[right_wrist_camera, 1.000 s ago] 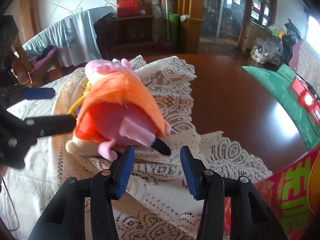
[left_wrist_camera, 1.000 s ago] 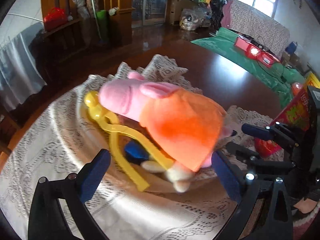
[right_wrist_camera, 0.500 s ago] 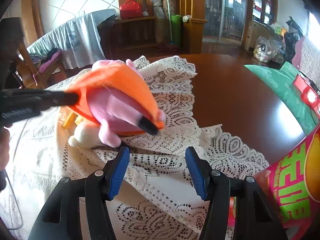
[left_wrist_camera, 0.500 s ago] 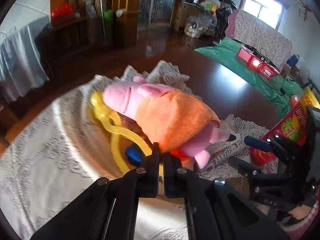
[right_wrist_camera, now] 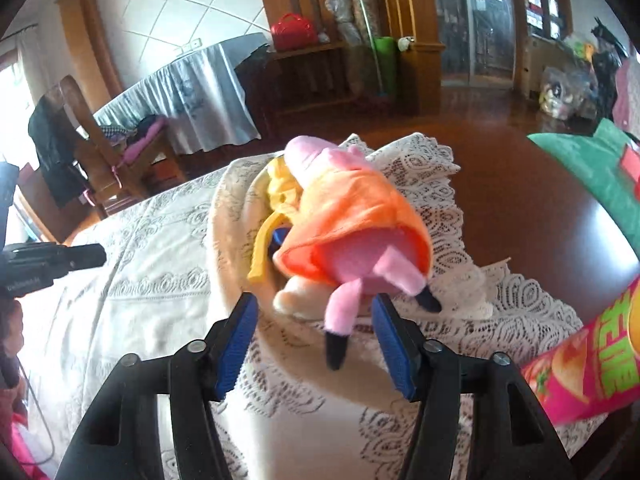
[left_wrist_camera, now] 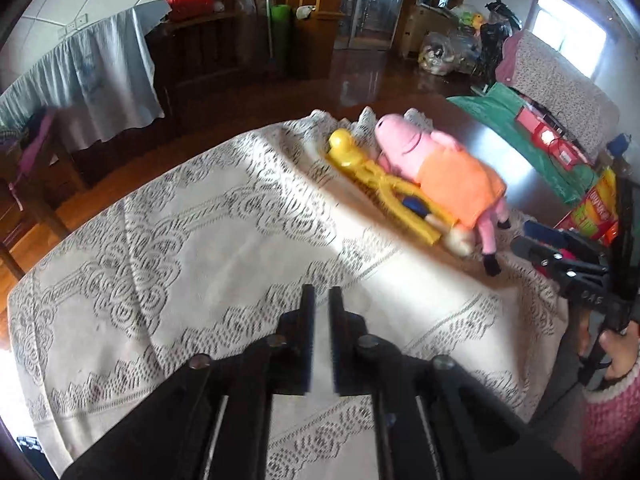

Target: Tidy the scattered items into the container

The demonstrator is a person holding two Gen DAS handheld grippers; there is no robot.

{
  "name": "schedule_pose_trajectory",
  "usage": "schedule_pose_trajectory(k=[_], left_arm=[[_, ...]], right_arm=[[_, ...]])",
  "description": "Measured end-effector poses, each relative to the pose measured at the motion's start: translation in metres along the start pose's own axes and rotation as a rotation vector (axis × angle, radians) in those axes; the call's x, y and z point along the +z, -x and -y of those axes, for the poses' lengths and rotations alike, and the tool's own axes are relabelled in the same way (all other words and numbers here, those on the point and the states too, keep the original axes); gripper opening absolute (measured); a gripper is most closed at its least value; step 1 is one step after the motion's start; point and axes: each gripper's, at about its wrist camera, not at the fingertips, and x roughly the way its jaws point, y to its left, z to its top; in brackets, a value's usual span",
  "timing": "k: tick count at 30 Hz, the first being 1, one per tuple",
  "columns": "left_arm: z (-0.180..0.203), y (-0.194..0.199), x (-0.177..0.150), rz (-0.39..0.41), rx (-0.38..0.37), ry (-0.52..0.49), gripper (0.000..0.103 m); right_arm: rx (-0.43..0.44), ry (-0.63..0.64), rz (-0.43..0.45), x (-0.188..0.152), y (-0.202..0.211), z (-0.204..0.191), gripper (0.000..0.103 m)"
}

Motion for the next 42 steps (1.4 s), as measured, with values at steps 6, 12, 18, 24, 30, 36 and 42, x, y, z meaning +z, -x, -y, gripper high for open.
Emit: schedule_pose_trajectory(k=[6,12,18,24,30,36,42], left_arm=[[0.019,0.006,-0.015,0.034,0.022,-0.011,0.077],[0.068,-0.005,0.003,0.055,-0.015,-0.107,0.077],[0.099,-0.034,0.034,0.067,-0.053,-0.151,0.077],[0.128,-0.077,0.061,0.059,-0.092,-0.189,0.077],[0.133,-0.119,0.073,-0.024,-0.167,-0.134,0.012],[0.126,-0.108,0.075,0.008,-0.153,-0.137,0.011],[0.104,-0.047,0.07,0.089,-0.111,-0.144,0.011]], right_arm=[[-0.042,-0.015,0.014,-0.004,0.005,-0.009,0.094],[-0.114,-0.055,0.032,0.002,0.009,-0.004,0.096],[-0.191,-0.052,0.041,0.008,0.008,0.015,0.096],[-0.294,0.034,-0.028,0.008,-0.011,0.032,0.096],[-0.264,0.08,-0.066,0.013,-0.05,0.044,0.095],[-0.039,-0.023,-0.033,0.016,-0.077,0.056,0.006],[0.207,0.036,0.148,0.026,-0.013,0.012,0.006]])
